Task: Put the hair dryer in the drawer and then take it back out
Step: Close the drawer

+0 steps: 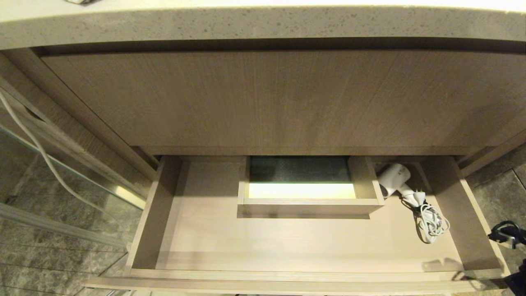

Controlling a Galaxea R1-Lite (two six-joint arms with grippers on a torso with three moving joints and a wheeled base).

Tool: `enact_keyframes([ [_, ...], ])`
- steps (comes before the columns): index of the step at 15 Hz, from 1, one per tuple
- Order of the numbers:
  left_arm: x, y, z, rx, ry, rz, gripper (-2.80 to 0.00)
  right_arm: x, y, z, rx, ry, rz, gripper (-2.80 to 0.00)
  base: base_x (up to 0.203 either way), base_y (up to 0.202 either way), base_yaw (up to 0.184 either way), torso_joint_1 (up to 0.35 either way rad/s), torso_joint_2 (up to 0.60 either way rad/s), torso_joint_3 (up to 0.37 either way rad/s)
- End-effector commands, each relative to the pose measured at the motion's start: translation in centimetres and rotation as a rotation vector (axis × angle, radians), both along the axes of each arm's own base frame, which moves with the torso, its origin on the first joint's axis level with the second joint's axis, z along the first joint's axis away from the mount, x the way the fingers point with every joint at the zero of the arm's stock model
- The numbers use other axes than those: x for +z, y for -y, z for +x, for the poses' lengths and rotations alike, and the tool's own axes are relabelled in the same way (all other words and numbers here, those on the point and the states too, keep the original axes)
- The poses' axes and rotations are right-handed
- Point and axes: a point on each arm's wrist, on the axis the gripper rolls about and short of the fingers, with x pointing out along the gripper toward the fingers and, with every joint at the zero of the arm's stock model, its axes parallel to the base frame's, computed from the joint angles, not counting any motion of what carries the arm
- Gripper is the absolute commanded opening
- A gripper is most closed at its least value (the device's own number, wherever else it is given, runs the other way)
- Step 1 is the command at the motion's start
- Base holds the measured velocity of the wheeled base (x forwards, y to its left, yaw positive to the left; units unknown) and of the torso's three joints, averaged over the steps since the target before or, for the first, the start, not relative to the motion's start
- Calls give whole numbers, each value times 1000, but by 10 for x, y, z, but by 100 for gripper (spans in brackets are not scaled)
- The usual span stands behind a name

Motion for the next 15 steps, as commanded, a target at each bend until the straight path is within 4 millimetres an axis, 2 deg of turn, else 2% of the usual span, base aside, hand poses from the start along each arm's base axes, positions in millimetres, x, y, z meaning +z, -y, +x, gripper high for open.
enact_keyframes([
  [1,0,0,0,0,0,-2,-280,-2,1,2,4,8,-1,-280,0,0,0,0,0,0],
  [3,0,0,0,0,0,0,-280,2,7,11,-10,135,-51,-280,0,0,0,0,0,0],
  [7,0,0,0,0,0,-2,-280,11,12,25,-111,324,-20,-280,0,0,0,0,0,0],
  [12,0,0,0,0,0,0,-280,22,13,66,-152,609,43,-280,0,0,0,0,0,0],
  [15,0,0,0,0,2,-1,-280,28,13,67,-203,658,65,-280,0,0,0,0,0,0],
])
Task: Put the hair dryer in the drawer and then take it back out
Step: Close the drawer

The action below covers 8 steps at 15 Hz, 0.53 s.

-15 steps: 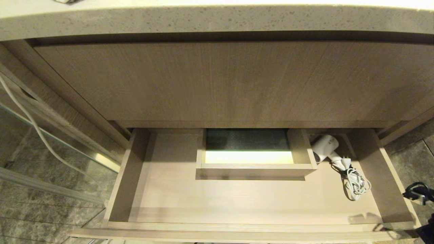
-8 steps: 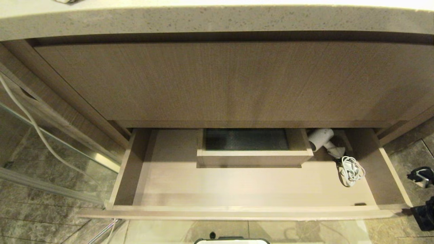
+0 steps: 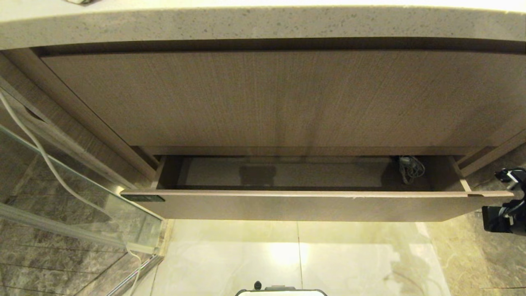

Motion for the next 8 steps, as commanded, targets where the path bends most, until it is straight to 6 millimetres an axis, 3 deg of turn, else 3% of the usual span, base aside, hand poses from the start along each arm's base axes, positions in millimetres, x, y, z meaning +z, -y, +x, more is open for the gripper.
enact_keyframes([
  [1,0,0,0,0,0,1,-280,3,0,1,-9,23,2,-280,0,0,0,0,0,0],
  [8,0,0,0,0,0,-1,-280,22,-5,-8,-7,73,-27,-280,0,0,0,0,0,0],
])
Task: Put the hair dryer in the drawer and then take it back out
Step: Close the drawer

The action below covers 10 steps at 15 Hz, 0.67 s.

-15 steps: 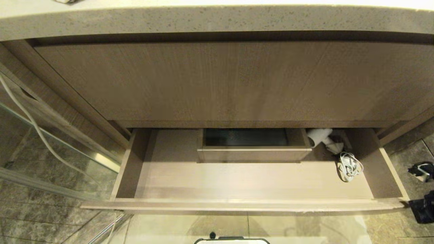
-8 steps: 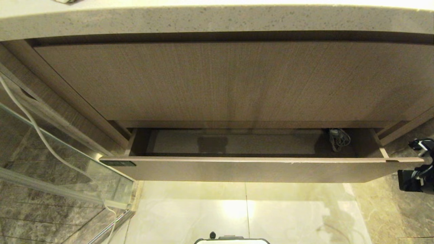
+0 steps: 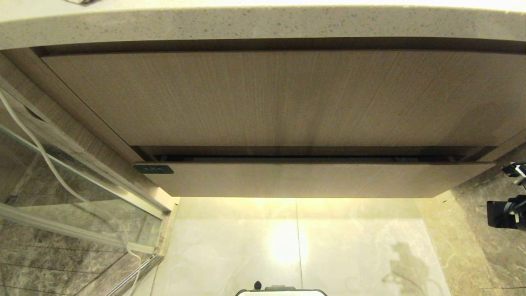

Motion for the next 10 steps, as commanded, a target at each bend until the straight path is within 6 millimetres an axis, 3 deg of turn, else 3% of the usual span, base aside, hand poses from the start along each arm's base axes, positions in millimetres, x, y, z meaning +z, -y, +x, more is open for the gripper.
enact_keyframes([
  [1,0,0,0,0,0,1,-280,8,-1,2,7,30,-17,-280,0,0,0,0,0,0],
  [4,0,0,0,0,0,1,-280,13,-7,1,29,41,-25,-280,0,0,0,0,0,0],
  [7,0,0,0,0,0,-1,-280,22,-15,-15,30,-5,-8,-280,0,0,0,0,0,0],
  [10,0,0,0,0,0,-1,-280,54,-29,-42,28,62,-23,-280,0,0,0,0,0,0],
])
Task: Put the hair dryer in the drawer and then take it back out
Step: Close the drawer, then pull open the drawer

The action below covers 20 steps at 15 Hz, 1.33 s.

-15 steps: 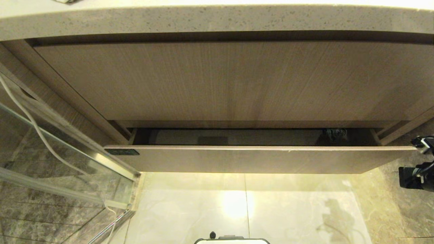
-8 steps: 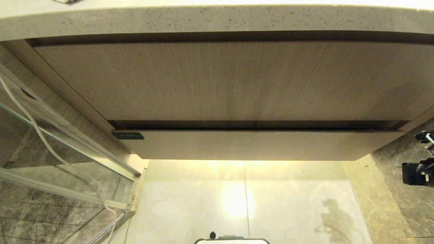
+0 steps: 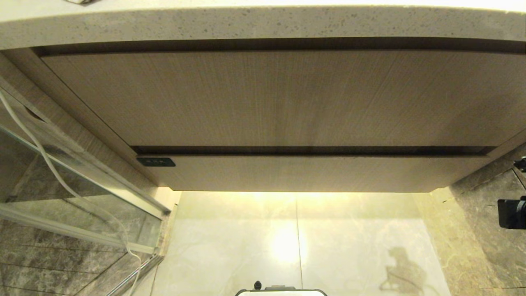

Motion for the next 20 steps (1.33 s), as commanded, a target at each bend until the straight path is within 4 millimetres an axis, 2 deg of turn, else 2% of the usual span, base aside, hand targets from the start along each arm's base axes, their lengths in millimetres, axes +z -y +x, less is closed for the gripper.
enact_keyframes([
  [1,0,0,0,0,0,-1,-280,30,-15,-25,19,102,-39,-280,0,0,0,0,0,0],
  [4,0,0,0,0,0,1,-280,49,-42,-69,56,208,-68,-280,0,0,0,0,0,0],
  [6,0,0,0,0,0,1,-280,51,-62,-102,83,270,-71,-280,0,0,0,0,0,0],
  [9,0,0,0,0,0,1,-280,40,-91,-153,119,355,-40,-280,0,0,0,0,0,0],
  [13,0,0,0,0,0,-1,-280,4,-102,-208,135,410,-24,-280,0,0,0,0,0,0],
  [16,0,0,0,0,0,-1,-280,-32,-99,-225,50,402,-21,-280,0,0,0,0,0,0],
  [18,0,0,0,1,0,-1,-280,-47,-99,-230,43,422,-21,-280,0,0,0,0,0,0],
  [20,0,0,0,0,0,0,-280,-53,-100,-235,100,494,-10,-280,0,0,0,0,0,0],
])
